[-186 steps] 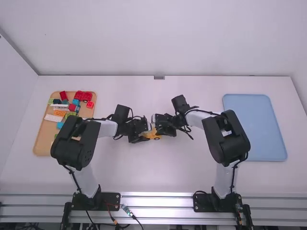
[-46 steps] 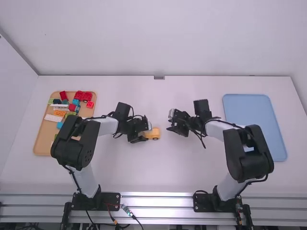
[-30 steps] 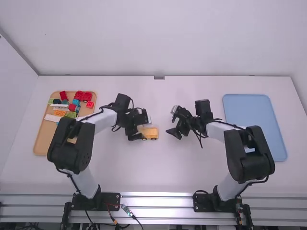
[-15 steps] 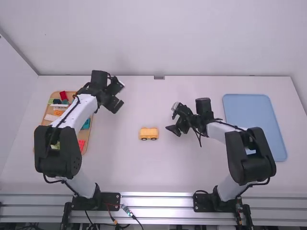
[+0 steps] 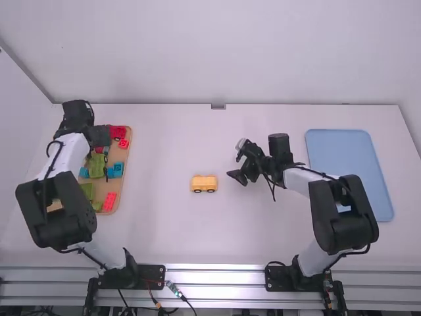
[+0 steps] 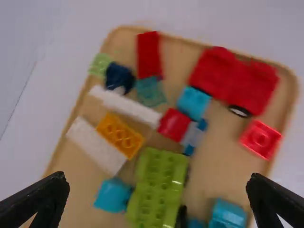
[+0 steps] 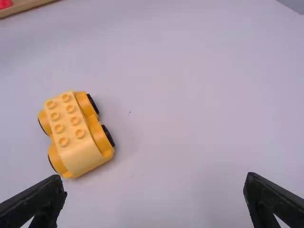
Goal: Assemble lego blocks to make yellow taxi
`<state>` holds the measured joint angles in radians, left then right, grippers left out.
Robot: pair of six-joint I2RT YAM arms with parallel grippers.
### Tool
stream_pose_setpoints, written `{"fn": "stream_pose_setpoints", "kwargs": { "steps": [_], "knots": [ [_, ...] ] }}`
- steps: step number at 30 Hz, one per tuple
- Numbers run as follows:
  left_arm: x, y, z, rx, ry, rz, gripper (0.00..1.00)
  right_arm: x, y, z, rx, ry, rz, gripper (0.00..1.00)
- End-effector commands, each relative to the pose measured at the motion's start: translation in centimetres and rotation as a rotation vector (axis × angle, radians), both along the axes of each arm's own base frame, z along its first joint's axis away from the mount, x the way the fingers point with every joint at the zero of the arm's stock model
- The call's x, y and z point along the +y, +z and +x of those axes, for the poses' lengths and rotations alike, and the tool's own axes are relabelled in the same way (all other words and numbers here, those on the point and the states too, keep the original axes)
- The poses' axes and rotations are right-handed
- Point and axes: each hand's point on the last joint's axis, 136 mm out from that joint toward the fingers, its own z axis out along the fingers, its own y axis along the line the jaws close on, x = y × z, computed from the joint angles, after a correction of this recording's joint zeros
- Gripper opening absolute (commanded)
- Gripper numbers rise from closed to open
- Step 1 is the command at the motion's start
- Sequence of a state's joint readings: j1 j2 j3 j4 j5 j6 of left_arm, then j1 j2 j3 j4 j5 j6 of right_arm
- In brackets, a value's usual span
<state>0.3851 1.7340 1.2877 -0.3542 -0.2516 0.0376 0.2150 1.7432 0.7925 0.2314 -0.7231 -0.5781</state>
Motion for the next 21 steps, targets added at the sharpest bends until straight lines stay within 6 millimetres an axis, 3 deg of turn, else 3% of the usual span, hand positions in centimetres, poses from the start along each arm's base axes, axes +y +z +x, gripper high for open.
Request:
{"fn": "stream_pose_setpoints", "kwargs": {
  "steps": [1, 4, 10, 21],
  "knots": [
    [3.3, 1.3, -2.0, -0.128, 0.313, -0.066, 0.99, 0.2, 1.2, 0.1, 0.012, -0.03, 0.039, 0.99],
    [4.4, 0.7, -3.1, -0.171, 0.407, -0.155, 0.99, 0.2, 1.6, 0.5, 0.014, -0.048, 0.058, 0.99],
    [4.0, 0.3, -2.6, -0.225, 0.349, -0.322, 0.99, 0.3, 1.8, 0.6, 0.009, -0.051, 0.063, 0.99],
    [3.7, -0.5, -1.7, -0.313, 0.441, -0.428, 0.99, 0.3, 1.8, 0.6, 0.01, -0.051, 0.063, 0.99]
  ]
}}
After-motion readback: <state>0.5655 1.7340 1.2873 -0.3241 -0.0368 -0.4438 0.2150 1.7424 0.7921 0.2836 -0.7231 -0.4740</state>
